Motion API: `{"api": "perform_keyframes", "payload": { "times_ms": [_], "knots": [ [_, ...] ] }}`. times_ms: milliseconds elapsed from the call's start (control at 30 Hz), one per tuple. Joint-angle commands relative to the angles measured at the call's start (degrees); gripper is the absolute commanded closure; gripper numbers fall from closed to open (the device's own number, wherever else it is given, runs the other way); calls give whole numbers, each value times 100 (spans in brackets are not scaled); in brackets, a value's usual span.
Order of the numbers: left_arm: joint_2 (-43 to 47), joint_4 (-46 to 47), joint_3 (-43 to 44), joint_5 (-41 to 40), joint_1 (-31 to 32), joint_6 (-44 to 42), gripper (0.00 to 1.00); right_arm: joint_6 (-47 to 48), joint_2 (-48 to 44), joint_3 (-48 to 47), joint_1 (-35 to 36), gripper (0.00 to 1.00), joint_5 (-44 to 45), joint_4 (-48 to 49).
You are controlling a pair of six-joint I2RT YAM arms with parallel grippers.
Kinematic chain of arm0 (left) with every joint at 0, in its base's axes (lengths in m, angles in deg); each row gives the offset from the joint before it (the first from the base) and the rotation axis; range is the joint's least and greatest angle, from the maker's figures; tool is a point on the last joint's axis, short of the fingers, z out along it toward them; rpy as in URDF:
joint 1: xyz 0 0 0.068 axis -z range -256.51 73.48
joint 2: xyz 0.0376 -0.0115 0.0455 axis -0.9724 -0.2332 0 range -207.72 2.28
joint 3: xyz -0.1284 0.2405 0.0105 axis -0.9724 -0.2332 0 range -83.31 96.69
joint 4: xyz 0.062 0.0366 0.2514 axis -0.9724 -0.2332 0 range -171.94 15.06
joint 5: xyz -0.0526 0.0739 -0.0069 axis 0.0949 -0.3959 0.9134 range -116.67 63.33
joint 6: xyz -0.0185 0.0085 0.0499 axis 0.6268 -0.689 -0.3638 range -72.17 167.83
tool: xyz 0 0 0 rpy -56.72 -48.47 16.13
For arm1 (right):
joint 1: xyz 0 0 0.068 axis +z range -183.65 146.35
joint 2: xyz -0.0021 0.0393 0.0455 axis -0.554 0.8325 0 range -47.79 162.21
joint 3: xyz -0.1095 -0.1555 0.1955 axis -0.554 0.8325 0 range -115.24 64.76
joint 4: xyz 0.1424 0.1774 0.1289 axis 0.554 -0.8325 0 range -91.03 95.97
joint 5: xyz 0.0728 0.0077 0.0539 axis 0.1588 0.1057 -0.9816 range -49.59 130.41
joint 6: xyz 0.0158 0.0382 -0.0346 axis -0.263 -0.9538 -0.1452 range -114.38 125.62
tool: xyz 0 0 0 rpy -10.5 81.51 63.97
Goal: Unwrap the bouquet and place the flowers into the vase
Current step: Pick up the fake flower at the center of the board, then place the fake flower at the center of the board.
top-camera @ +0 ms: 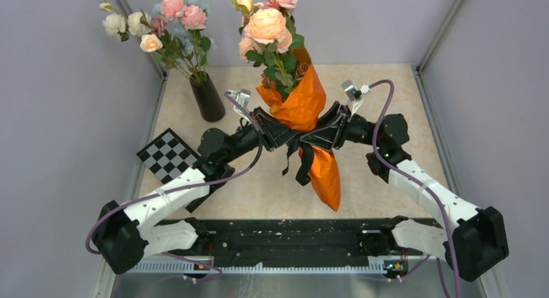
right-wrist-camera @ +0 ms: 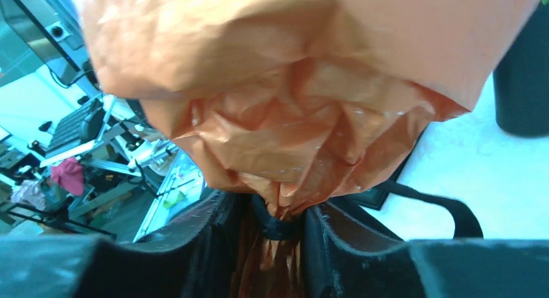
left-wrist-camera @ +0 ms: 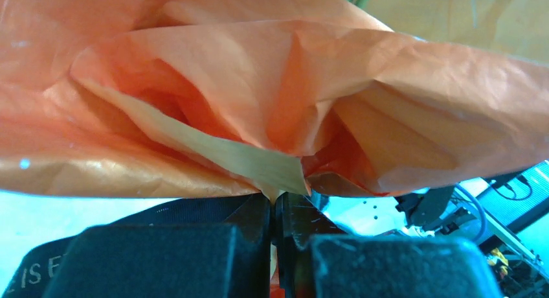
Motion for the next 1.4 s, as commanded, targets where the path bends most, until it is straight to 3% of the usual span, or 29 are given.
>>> {"api": "perform_keyframes", "payload": {
  "times_ms": [0,200,367,567,833,1100,1367],
  "knots": [
    [194,-142,-68,-532,35,-237,100,868,-364,-26,84,57,281,-599],
    [649,-1240,-57,-1524,35,-814,100,1749,-860,-47,82,29,922,-1872],
    [681,-2463,172,-2594,26,-1238,100,2285,-1048,-180,83,17,1493,-2987],
    [515,-3642,631,-3033,26,-1723,100,2764,-1322,-180,82,15,2891,-3938],
    [-391,-5741,1400,-3118,22,-2232,100,2966,-1828,130,82,14,4143,-4325],
    [-1224,-6029,1146,-2045,22,-2059,100,3199,-1801,260,78,14,4334,-4690],
    [-1944,-6448,1132,-1887,26,-2057,100,3179,-1406,673,82,14,4095,-4601]
  ]
}}
